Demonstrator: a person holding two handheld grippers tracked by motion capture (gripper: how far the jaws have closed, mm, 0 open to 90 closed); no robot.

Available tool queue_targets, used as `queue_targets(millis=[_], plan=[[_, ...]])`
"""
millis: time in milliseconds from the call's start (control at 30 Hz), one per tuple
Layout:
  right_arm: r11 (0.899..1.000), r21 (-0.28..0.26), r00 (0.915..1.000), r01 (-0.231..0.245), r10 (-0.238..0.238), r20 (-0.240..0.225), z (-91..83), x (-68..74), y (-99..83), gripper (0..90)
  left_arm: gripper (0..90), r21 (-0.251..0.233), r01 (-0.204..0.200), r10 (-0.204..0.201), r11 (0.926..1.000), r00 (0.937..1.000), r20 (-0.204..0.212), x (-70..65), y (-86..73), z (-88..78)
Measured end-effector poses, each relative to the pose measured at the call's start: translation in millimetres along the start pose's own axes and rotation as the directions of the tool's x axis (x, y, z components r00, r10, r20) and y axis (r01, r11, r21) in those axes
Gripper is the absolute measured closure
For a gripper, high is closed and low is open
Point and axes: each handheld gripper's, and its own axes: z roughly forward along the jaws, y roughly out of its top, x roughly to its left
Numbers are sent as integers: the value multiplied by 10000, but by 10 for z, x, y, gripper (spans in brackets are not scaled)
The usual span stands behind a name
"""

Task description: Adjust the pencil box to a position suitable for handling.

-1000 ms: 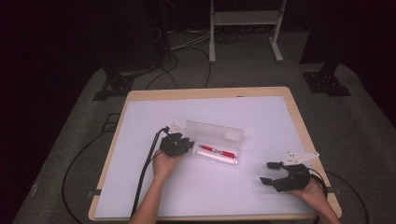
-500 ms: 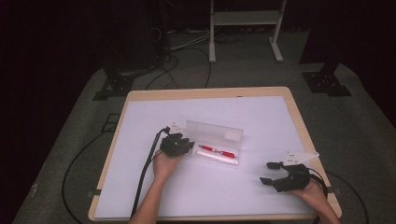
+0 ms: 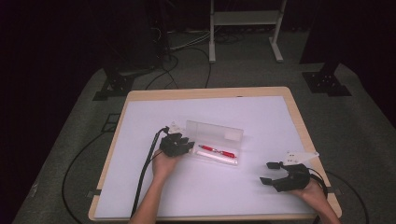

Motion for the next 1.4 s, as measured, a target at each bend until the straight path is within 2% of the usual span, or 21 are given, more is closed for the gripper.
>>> queue_targets(millis=[367,800,1300,1400], plan=[[10000,44,10000,-61,61,51,7,-9,-3,286,624,-133,-18,18,9999,10000,4,0,15,-57],[10000,6,9999,-97,97,131,-4,-15,1,279,577,-150,-229,230,9996,9997,52,-21,36,-155],[9999,23,9997,-159,158,206,-2,-20,-1,272,509,-281,-136,135,9995,9999,-44,39,11,-248],[9999,24,9997,-150,150,212,-2,-20,0,272,487,-384,6,-6,9993,10000,-10,41,0,-250]])
